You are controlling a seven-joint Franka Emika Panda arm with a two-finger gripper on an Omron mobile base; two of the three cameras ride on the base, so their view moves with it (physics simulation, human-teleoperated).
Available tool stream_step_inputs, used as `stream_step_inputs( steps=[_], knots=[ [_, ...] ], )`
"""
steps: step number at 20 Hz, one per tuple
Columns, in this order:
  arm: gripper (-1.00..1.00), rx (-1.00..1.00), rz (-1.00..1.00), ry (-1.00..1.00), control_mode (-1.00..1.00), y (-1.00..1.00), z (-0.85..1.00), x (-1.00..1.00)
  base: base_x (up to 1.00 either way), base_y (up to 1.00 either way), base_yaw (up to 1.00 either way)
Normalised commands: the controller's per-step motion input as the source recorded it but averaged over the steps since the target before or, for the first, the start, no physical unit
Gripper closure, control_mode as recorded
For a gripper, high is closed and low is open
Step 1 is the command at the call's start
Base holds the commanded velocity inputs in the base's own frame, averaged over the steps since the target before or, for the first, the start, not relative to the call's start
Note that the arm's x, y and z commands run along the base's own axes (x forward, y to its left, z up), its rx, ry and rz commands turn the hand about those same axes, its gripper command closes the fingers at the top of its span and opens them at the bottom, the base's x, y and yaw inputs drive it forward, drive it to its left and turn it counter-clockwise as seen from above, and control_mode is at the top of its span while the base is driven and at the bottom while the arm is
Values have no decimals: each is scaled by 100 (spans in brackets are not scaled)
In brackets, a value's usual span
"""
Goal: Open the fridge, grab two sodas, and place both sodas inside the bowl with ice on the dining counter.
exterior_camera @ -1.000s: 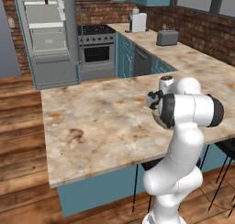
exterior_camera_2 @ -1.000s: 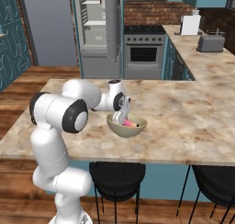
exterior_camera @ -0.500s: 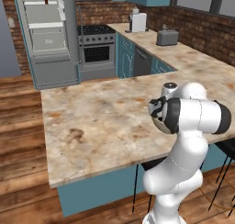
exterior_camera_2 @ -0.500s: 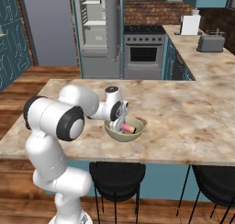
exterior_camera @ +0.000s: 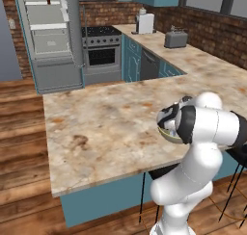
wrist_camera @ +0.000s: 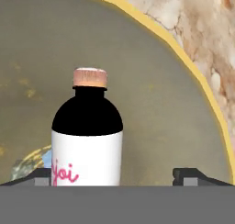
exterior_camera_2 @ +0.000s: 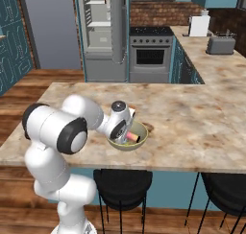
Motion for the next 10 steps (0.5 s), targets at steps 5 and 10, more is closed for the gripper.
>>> stream_step_inputs(
  steps=[5, 10],
  knots=[
    [-100, 0, 0, -1, -100, 5, 38, 8, 0, 0, 0],
    [-100, 0, 0, 0, -100, 10, 42, 5, 0, 0, 0]
  ],
)
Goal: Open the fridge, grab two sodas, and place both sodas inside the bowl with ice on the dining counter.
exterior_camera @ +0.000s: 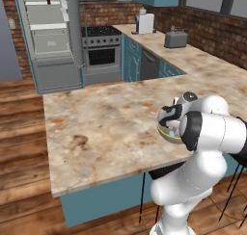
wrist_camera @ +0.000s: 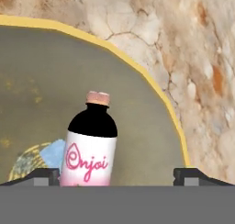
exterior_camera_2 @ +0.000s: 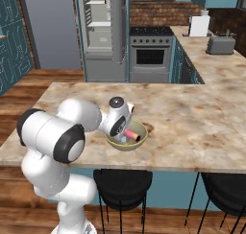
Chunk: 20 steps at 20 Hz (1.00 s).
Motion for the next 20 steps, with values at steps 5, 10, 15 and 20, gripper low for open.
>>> stream_step_inputs(
  steps=[5, 10, 15, 20],
  knots=[
    [-100, 0, 0, 0, -100, 0, 45, 0, 0, 0, 0],
    [-100, 0, -1, 0, -100, 8, 54, -19, 0, 0, 0],
    [-100, 0, -10, 0, -100, 18, 22, -86, 0, 0, 0],
    [-100, 0, -26, 0, -100, 51, 3, -100, 0, 0, 0]
  ],
)
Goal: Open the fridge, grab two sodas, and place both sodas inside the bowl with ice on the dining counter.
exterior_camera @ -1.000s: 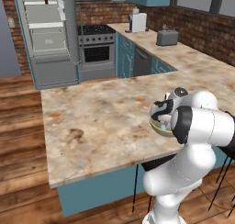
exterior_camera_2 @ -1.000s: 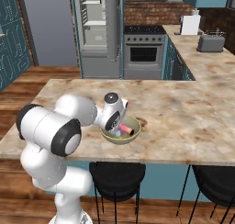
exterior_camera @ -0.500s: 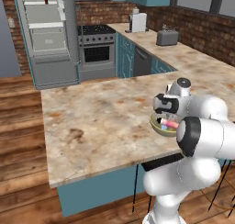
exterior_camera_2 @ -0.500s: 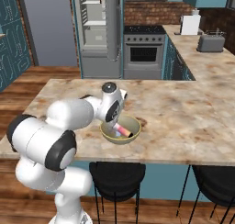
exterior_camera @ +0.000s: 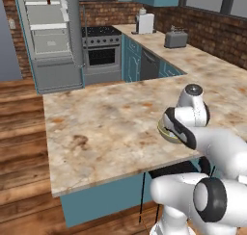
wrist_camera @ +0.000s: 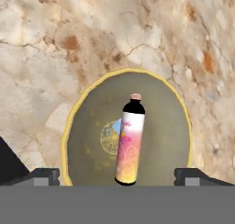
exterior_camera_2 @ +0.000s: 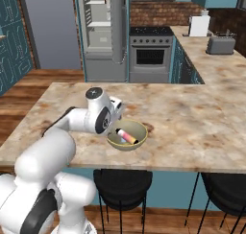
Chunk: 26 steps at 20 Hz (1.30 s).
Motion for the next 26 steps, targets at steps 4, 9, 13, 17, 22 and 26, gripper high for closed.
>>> stream_step_inputs(
  steps=[4, 9, 13, 17, 22, 26],
  knots=[
    [-100, 2, -33, 0, -100, 62, 12, -100, 0, 0, 0],
    [-100, 11, -32, 0, -100, 46, 45, -92, 0, 0, 0],
    [-100, 18, -27, 1, -100, 23, 61, -92, 0, 0, 0],
    [-100, 27, -20, -1, -100, 13, 35, -97, 0, 0, 0],
    [-100, 19, -6, -10, -100, 18, 3, -74, 0, 0, 0],
    [-100, -3, -3, -3, -100, 30, -24, -36, 0, 0, 0]
  ],
)
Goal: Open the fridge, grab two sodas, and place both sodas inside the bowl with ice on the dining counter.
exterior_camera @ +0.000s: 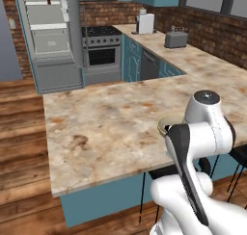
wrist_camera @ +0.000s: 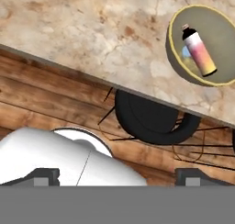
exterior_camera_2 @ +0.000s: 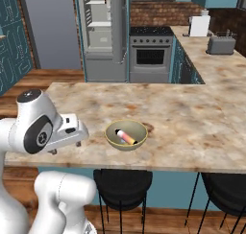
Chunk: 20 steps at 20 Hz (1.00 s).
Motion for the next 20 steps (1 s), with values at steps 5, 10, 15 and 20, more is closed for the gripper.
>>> stream_step_inputs(
  steps=[5, 10, 15, 20],
  knots=[
    [-100, -5, 0, -2, 100, 1, -25, -19, -40, 9, -1],
    [-100, 0, 0, 0, 100, 0, 0, 0, -98, 94, -13],
    [-100, 0, 0, 0, 100, 0, 0, 0, -74, 100, -14],
    [-100, 0, 0, 0, 100, 0, 0, 0, -12, 100, -5]
  ],
)
